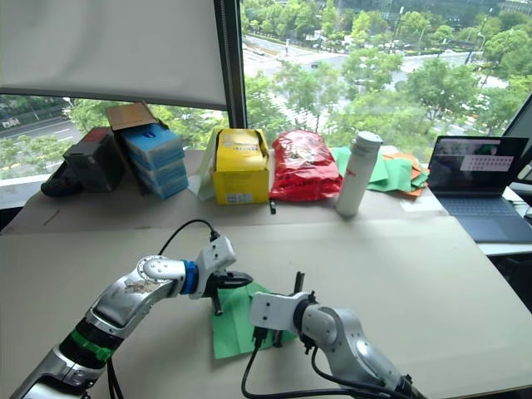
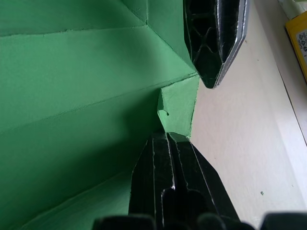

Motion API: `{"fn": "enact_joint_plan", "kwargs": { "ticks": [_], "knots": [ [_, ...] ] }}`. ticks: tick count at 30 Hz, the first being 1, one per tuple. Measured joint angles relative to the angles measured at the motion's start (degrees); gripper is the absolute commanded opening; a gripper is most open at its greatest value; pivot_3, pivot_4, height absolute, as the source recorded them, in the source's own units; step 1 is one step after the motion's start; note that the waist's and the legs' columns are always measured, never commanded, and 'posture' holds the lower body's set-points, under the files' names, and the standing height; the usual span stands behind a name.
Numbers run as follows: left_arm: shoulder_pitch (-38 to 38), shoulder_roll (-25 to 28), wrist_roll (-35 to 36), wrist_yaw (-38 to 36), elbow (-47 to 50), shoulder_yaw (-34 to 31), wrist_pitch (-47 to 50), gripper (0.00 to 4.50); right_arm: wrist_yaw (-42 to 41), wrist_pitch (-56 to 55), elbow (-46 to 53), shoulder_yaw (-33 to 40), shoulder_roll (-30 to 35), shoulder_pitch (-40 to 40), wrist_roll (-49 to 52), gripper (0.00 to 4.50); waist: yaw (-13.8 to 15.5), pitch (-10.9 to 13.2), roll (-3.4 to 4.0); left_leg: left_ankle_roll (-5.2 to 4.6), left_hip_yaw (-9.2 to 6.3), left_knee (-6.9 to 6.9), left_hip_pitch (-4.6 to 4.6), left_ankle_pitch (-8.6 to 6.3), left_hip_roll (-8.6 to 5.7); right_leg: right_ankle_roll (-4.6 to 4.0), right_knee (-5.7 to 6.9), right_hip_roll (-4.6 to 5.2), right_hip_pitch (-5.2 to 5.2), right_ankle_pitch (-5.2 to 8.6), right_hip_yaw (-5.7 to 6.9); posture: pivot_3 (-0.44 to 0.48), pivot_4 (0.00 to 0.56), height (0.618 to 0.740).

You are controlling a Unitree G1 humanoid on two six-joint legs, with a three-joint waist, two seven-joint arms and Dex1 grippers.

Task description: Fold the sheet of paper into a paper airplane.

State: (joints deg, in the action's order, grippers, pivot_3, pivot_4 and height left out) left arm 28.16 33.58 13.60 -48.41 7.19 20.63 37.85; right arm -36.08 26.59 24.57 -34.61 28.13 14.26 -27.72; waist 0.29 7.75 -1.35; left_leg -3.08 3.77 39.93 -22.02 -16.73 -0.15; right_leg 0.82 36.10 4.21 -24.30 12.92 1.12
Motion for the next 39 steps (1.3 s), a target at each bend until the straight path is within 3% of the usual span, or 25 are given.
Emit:
{"fn": "enact_joint_plan", "kwargs": {
  "ticks": [7, 28, 35, 39],
  "knots": [
    [1.9, -1.7, -4.5, -0.6, -5.3, 2.1, -3.7, 0.00, -1.5, 1.0, 0.2, 1.0, -0.7, -0.2, -0.3, 0.03, 0.1, 0.0, -0.01, -0.05, 0.00, 0.05, 0.01, -0.03, -0.01, 0.00, 0.02, 0.01, 0.03, 0.00, 0.01, 0.000, 0.150, 0.740],
    [5.7, -6.1, -9.1, -4.4, -12.7, 3.0, -8.1, 0.00, -2.7, 1.6, 1.1, 2.4, -1.5, -1.6, -1.4, 0.03, 0.5, 0.0, -0.03, -0.23, -0.05, 0.28, -0.01, -0.13, -0.03, 0.07, 0.04, 0.10, 0.17, 0.01, 0.18, 0.000, 0.150, 0.740],
    [5.1, -5.4, -11.2, -4.8, -11.6, 3.7, -9.3, 0.00, -3.6, 4.1, 2.1, 5.3, -3.5, -1.8, 0.6, 2.27, 0.3, 0.0, -0.03, -0.22, -0.05, 0.28, 0.01, -0.13, 0.01, 0.07, 0.05, 0.06, 0.16, 0.01, 0.15, 0.000, 0.150, 0.740],
    [4.9, -5.5, -11.5, -4.8, -11.6, 3.6, -9.3, 0.00, -7.2, 12.4, 4.6, 12.0, -9.7, -0.7, 10.3, 2.27, 0.3, 0.0, -0.03, -0.24, -0.06, 0.28, 0.00, -0.14, 0.01, 0.06, 0.08, 0.07, 0.15, 0.01, 0.14, 0.000, 0.150, 0.740]
  ]
}}
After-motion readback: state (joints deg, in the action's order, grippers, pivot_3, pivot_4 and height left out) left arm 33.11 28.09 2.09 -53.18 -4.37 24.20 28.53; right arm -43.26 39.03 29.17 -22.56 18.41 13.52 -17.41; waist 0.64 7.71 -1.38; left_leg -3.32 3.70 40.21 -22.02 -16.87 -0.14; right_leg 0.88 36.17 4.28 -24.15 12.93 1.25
